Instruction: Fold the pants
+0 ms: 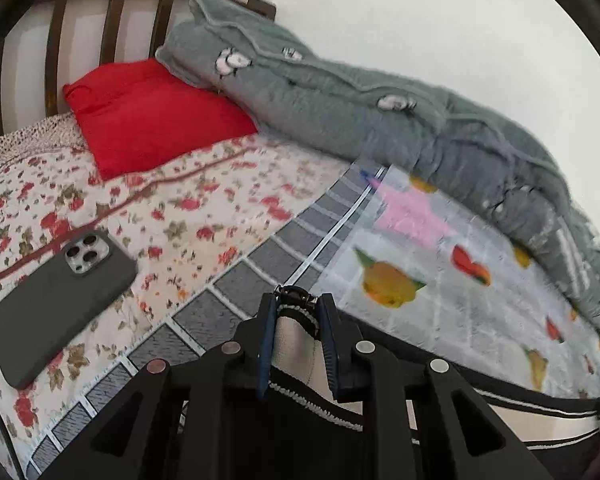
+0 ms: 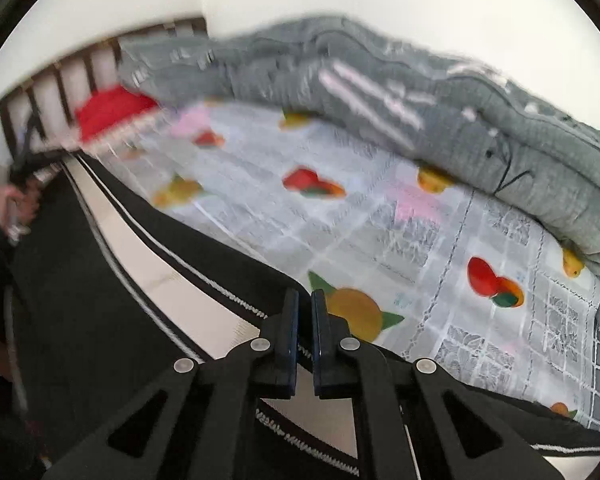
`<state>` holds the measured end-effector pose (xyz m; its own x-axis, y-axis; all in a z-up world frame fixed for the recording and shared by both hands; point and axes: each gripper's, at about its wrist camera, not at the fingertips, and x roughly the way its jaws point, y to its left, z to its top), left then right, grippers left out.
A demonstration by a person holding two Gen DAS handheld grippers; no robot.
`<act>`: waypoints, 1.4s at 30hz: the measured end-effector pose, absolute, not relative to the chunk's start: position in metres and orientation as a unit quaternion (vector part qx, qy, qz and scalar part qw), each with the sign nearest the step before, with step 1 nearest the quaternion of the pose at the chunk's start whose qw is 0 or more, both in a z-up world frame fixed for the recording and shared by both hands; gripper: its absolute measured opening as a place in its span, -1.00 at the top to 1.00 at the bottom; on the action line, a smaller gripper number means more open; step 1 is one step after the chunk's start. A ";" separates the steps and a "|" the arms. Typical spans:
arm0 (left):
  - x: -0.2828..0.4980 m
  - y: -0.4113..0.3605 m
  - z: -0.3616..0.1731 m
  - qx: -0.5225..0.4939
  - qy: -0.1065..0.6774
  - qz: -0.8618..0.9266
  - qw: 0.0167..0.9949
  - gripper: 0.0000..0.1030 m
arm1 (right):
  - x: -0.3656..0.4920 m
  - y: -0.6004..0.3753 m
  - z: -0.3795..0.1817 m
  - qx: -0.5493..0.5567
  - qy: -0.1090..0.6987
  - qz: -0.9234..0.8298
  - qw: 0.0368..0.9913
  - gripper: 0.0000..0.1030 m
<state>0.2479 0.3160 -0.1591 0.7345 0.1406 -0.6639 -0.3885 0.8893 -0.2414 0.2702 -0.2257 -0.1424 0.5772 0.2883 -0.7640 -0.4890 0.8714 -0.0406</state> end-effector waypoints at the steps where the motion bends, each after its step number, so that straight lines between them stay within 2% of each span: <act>1: 0.250 0.316 -0.162 -0.186 0.342 0.149 0.909 0.59 | 0.278 -0.218 -0.158 -0.146 0.421 0.208 0.871 0.91; 2: 0.250 0.317 -0.163 -0.186 0.344 0.152 0.908 0.58 | 0.285 -0.212 -0.176 -0.157 0.442 0.199 0.860 0.92; 4: 0.247 0.317 -0.161 -0.187 0.343 0.160 0.907 0.49 | 0.286 -0.210 -0.177 -0.155 0.431 0.187 0.869 0.86; 7: 0.243 0.316 -0.157 -0.186 0.345 0.173 0.903 0.32 | 0.281 -0.226 -0.159 -0.125 0.428 0.155 0.881 0.55; 10: 0.236 0.312 -0.151 -0.174 0.345 0.180 0.905 0.29 | 0.258 -0.260 -0.137 -0.108 0.400 0.114 0.903 0.27; 11: 0.234 0.310 -0.149 -0.168 0.345 0.181 0.906 0.23 | 0.249 -0.278 -0.130 -0.103 0.387 0.091 0.912 0.10; 13: 0.229 0.306 -0.145 -0.168 0.342 0.179 0.907 0.02 | 0.235 -0.318 -0.123 -0.080 0.383 0.051 0.919 -0.11; 17: 0.220 0.296 -0.138 -0.184 0.327 0.173 0.911 -0.01 | 0.240 -0.371 -0.139 -0.049 0.426 0.011 0.904 -0.15; 20: 0.217 0.284 -0.134 -0.185 0.326 0.171 0.911 -0.01 | 0.260 -0.381 -0.166 -0.077 0.459 -0.018 0.885 -0.12; 28: 0.190 0.258 -0.128 -0.177 0.335 0.156 0.912 -0.01 | 0.273 -0.377 -0.167 -0.086 0.443 -0.052 0.891 -0.07; 34: 0.157 0.246 -0.125 -0.171 0.342 0.146 0.912 -0.02 | 0.230 -0.388 -0.139 -0.035 0.408 -0.070 0.910 -0.07; 42: 0.113 0.235 -0.133 -0.192 0.349 0.121 0.909 -0.02 | 0.148 -0.379 -0.129 -0.051 0.377 -0.063 0.923 -0.09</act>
